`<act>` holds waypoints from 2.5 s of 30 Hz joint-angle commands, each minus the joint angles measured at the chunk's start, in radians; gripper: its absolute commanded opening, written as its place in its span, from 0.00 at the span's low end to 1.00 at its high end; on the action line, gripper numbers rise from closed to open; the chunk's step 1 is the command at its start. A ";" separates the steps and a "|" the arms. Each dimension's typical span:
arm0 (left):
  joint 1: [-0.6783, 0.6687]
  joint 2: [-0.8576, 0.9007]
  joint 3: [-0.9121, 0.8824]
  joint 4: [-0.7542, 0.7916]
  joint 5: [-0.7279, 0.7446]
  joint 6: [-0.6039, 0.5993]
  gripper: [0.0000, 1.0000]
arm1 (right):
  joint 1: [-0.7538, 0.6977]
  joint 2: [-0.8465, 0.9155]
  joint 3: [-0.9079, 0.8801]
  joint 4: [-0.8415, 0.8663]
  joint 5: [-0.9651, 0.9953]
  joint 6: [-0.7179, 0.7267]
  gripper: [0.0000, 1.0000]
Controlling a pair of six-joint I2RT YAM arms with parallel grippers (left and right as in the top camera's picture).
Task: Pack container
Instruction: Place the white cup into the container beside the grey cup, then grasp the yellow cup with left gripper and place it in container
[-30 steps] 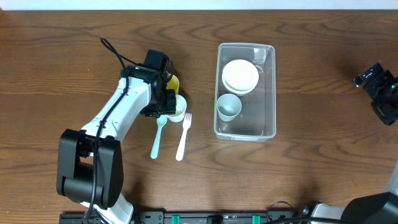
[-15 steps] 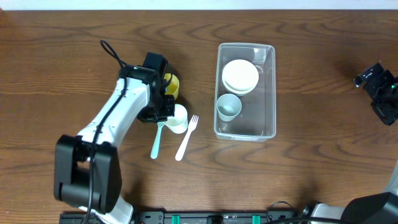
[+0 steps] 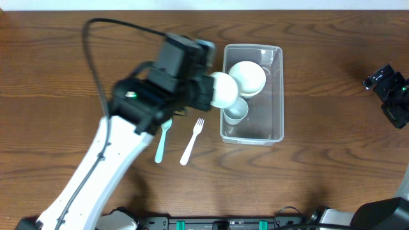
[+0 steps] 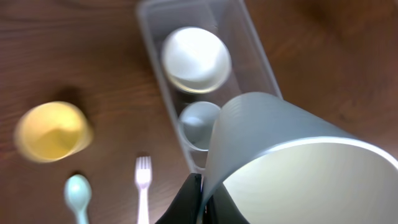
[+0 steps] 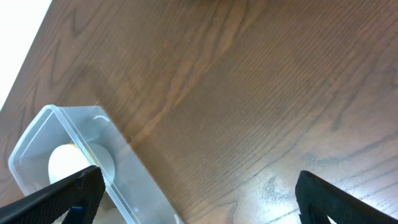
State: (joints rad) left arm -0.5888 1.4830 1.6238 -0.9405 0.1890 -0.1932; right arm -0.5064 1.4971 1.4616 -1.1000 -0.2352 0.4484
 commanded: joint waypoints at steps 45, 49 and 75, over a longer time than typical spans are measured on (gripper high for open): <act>0.385 0.430 0.057 -0.127 -0.092 -0.010 0.59 | -0.005 0.003 0.002 0.000 -0.001 0.007 0.99; 0.403 0.508 0.057 -0.119 -0.065 -0.010 0.59 | -0.005 0.003 0.002 0.000 -0.001 0.007 0.99; 0.189 0.217 0.208 -0.254 -0.066 0.045 0.06 | -0.005 0.003 0.002 0.000 -0.001 0.007 0.99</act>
State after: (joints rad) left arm -0.2871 1.8236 1.7931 -1.1896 0.1204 -0.1810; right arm -0.5064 1.4971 1.4616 -1.1000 -0.2352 0.4484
